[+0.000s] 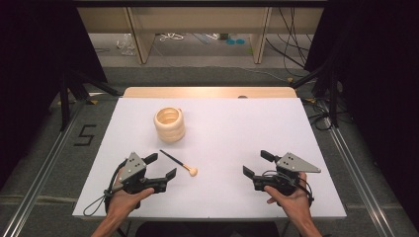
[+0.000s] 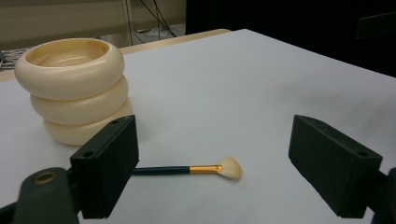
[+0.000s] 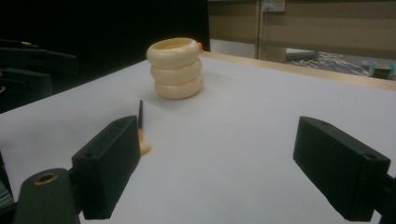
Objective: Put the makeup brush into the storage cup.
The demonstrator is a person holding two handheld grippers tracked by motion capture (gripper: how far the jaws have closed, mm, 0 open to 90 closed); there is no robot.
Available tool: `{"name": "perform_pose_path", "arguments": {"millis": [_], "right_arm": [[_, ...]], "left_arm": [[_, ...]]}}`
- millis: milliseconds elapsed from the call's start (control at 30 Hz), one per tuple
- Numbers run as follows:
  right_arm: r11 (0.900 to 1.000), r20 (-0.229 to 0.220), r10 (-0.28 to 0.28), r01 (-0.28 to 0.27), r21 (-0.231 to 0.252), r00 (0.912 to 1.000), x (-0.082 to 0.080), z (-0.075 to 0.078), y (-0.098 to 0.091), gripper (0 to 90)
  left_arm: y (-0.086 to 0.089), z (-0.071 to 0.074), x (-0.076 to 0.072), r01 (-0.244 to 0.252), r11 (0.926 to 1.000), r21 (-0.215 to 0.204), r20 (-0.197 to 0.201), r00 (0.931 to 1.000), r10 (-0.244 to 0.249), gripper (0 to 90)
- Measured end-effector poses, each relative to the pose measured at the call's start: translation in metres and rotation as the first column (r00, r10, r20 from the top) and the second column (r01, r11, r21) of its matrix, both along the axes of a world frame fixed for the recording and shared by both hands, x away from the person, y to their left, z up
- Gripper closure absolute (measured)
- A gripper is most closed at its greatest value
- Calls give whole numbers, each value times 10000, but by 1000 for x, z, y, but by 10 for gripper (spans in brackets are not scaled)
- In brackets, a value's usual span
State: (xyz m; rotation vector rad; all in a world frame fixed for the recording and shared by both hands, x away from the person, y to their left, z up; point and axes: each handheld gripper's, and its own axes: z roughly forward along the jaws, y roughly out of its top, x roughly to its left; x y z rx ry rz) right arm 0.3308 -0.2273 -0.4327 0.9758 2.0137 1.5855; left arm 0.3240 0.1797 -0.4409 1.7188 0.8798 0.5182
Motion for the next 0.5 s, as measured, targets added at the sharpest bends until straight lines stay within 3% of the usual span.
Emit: {"name": "perform_pose_path", "arguments": {"millis": [233,300,500], "right_arm": [[9999,-22,143,-143,93,9999,0,-1,2,157],[9998,-78,143,-144,-127,9999,0,-1,1,158],[9993,-125,341,-343,-167,9993,0,-1,2,159]], "left_arm": [[0,0,2,75,10000,-16,-26,10000,-75,159],[0,0,1,28,10000,0,-114,9999,-28,160],[1,0,2,42,10000,64,-174,9998,-41,160]]}}
